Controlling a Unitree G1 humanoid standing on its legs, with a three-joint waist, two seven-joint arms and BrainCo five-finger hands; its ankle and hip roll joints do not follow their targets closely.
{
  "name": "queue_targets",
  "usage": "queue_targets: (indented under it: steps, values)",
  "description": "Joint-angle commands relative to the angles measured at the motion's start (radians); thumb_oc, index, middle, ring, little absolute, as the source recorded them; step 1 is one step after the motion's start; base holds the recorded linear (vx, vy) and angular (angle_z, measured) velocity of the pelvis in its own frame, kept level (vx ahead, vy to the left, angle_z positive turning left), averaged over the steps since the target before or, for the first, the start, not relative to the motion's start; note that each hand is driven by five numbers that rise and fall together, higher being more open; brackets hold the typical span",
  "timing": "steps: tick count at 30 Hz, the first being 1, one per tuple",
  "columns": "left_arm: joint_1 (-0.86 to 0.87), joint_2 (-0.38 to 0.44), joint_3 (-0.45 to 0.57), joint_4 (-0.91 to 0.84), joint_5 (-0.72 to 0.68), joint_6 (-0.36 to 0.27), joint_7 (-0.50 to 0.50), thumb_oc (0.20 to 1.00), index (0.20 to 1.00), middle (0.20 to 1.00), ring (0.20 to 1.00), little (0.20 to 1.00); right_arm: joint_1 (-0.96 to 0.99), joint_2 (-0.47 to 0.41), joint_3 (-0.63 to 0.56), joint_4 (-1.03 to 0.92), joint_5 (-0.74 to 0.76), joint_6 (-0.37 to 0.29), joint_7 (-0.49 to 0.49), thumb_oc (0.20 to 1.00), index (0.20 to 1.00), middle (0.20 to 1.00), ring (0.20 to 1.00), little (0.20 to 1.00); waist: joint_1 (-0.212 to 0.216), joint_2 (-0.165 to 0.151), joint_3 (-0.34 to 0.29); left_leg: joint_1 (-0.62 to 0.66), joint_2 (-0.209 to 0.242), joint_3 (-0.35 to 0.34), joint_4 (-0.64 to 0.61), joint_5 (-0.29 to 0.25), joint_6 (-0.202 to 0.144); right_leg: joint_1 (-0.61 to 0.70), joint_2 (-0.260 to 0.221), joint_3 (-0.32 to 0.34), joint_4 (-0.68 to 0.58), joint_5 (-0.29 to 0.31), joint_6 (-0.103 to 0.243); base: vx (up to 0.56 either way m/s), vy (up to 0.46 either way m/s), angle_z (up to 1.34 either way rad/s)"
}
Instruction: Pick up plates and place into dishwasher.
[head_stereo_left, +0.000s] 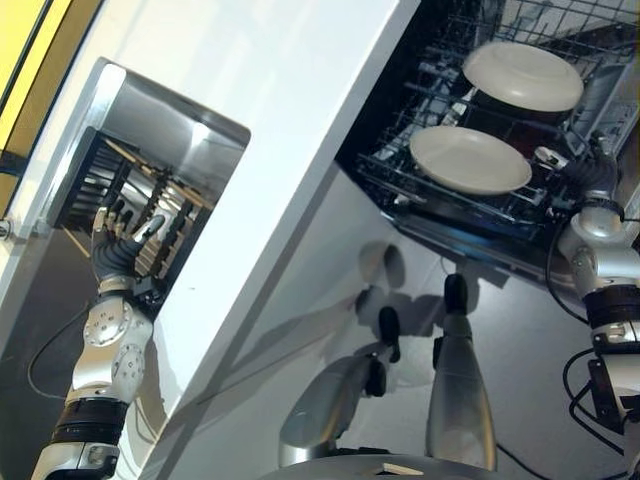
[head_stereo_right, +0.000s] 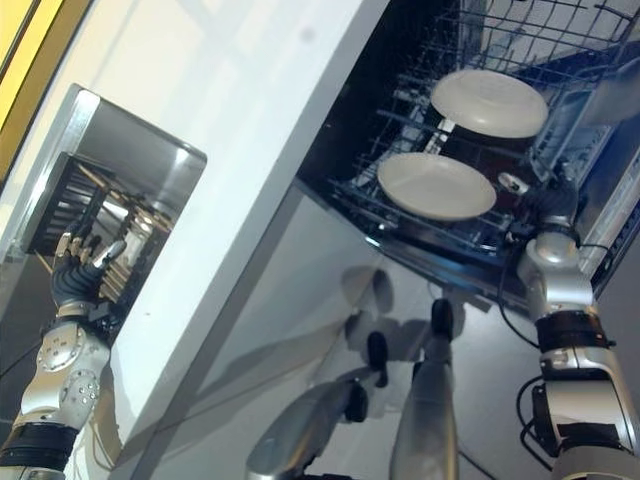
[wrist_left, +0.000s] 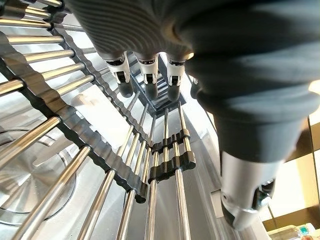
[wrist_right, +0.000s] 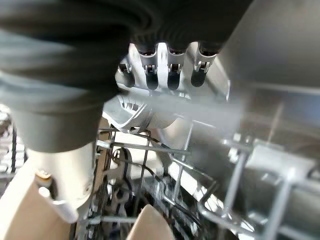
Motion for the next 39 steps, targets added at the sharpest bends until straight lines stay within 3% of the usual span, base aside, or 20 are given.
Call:
queue_targets:
  steps: [1, 14, 20, 24, 29, 39]
  values:
    - [-0.011, -0.148, -0.196, -0.077, 0.013, 0.028, -0.005, 1.0, 1.0, 1.0, 1.0, 1.0, -0.17, 0.097, 0.232, -0.188, 0.006, -0.007, 0.234, 1.0, 1.0, 1.0, 1.0, 1.0, 0.057, -0.003, 0.088, -0.105, 0.03, -0.098, 0.033, 0.048, -0.057, 0.019, 0.014, -0.034, 0.114, -0.19, 0.006, -0.01, -0.045, 0.06]
    - [-0.039, -0.079, -0.165, -0.046, 0.004, 0.026, -0.055, 1.0, 1.0, 1.0, 1.0, 1.0, -0.334, 0.274, 0.437, -0.472, -0.024, -0.045, 0.402, 1.0, 1.0, 1.0, 1.0, 1.0, 0.147, -0.085, 0.088, -0.095, 0.039, -0.149, 0.053, 0.04, -0.045, 0.096, 0.027, -0.11, 0.076, -0.181, 0.009, -0.01, -0.078, 0.14]
    - [-0.049, -0.045, -0.151, -0.03, 0.008, 0.022, -0.09, 1.0, 1.0, 1.0, 1.0, 1.0, -0.362, 0.314, 0.462, -0.556, -0.015, -0.095, 0.438, 1.0, 1.0, 1.0, 1.0, 1.0, 0.178, -0.127, 0.088, -0.075, 0.042, -0.173, 0.061, 0.028, -0.039, 0.151, 0.035, -0.146, 0.05, -0.177, 0.009, 0.0, -0.098, 0.13]
    - [-0.056, -0.026, -0.138, -0.023, -0.008, 0.039, -0.104, 1.0, 1.0, 1.0, 1.0, 1.0, -0.357, 0.306, 0.454, -0.576, -0.009, -0.09, 0.431, 1.0, 1.0, 1.0, 1.0, 1.0, 0.192, -0.149, 0.071, -0.057, 0.042, -0.187, 0.065, 0.018, -0.036, 0.186, 0.044, -0.163, 0.033, -0.179, 0.007, 0.01, -0.066, 0.15]
    - [-0.063, -0.004, -0.116, -0.014, -0.002, 0.06, -0.125, 1.0, 1.0, 1.0, 1.0, 1.0, -0.311, 0.268, 0.418, -0.585, 0.002, -0.11, 0.39, 1.0, 1.0, 1.0, 1.0, 1.0, 0.194, -0.199, 0.032, -0.015, 0.054, -0.185, 0.046, 0.004, -0.036, 0.241, 0.057, -0.173, -0.007, -0.175, 0.007, -0.01, -0.085, 0.08]
    - [-0.025, -0.061, -0.064, 0.015, 0.074, 0.084, -0.136, 1.0, 1.0, 1.0, 1.0, 1.0, -0.022, 0.135, 0.255, -0.683, -0.16, -0.079, 0.299, 1.0, 1.0, 1.0, 1.0, 1.0, 0.136, -0.301, -0.137, 0.165, 0.076, -0.151, -0.033, -0.034, -0.032, 0.415, 0.082, -0.126, -0.086, -0.176, 0.01, 0.04, -0.025, -0.01]
